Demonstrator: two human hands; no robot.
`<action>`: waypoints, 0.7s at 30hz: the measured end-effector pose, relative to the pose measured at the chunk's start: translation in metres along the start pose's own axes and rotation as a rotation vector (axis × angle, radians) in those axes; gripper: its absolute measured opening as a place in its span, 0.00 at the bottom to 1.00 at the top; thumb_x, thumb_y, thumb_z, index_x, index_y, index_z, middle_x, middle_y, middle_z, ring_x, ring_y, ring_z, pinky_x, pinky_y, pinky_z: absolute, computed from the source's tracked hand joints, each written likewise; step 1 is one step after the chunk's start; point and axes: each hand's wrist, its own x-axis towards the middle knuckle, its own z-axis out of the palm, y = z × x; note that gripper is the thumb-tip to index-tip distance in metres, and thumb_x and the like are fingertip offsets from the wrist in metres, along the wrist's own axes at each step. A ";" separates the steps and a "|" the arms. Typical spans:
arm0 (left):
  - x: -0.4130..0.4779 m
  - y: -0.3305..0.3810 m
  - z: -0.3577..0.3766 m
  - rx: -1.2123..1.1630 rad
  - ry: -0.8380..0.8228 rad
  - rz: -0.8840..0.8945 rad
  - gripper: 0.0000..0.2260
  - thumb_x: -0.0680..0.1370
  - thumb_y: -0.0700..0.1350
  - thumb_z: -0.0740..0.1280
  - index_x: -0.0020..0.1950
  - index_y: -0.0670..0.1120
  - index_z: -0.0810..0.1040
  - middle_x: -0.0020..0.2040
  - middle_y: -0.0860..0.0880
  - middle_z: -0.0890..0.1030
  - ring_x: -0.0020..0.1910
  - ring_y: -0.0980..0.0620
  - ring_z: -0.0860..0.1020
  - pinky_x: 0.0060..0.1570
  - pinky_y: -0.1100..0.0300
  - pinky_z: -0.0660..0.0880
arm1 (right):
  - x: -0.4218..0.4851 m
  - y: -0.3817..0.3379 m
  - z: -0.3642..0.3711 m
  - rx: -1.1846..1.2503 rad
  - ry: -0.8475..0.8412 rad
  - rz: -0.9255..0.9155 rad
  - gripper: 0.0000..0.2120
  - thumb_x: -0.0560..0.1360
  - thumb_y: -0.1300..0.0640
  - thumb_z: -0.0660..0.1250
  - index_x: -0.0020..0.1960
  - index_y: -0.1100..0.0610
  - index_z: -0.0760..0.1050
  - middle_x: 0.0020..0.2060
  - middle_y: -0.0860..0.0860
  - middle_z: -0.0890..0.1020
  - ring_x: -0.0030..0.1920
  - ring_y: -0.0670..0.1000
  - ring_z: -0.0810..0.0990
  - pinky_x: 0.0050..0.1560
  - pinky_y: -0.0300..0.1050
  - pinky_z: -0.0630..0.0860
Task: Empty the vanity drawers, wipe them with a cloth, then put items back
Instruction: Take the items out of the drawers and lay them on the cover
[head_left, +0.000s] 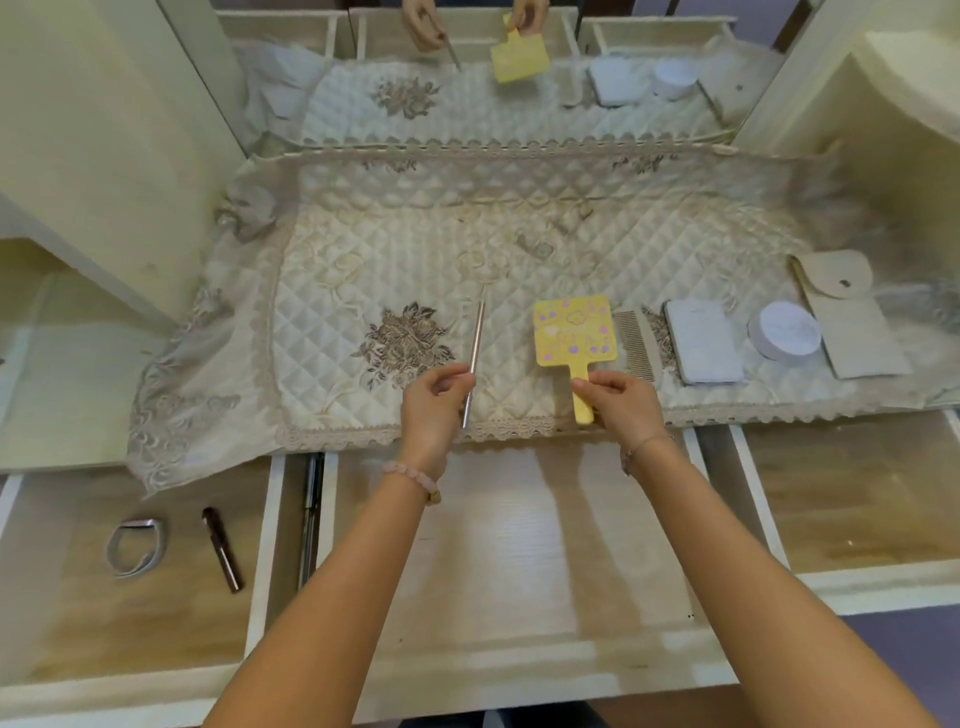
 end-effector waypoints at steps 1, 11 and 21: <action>0.006 0.002 0.005 0.012 -0.007 0.007 0.06 0.74 0.40 0.68 0.50 0.45 0.80 0.45 0.45 0.81 0.42 0.52 0.78 0.42 0.59 0.75 | 0.008 -0.002 0.001 -0.004 0.003 -0.002 0.09 0.70 0.58 0.72 0.48 0.58 0.76 0.36 0.48 0.78 0.37 0.44 0.76 0.35 0.36 0.71; 0.046 0.004 0.040 0.184 0.119 0.061 0.03 0.73 0.36 0.69 0.46 0.41 0.78 0.35 0.49 0.77 0.37 0.53 0.76 0.38 0.64 0.74 | 0.055 -0.006 0.017 -0.144 0.010 -0.004 0.14 0.70 0.59 0.72 0.53 0.64 0.77 0.45 0.56 0.79 0.46 0.52 0.77 0.48 0.46 0.75; 0.039 -0.005 0.043 0.453 0.062 0.181 0.05 0.72 0.40 0.70 0.47 0.42 0.77 0.36 0.51 0.77 0.36 0.55 0.76 0.38 0.63 0.73 | 0.050 0.008 0.018 -0.391 0.112 -0.145 0.14 0.70 0.51 0.72 0.52 0.57 0.79 0.37 0.47 0.78 0.40 0.47 0.76 0.43 0.42 0.73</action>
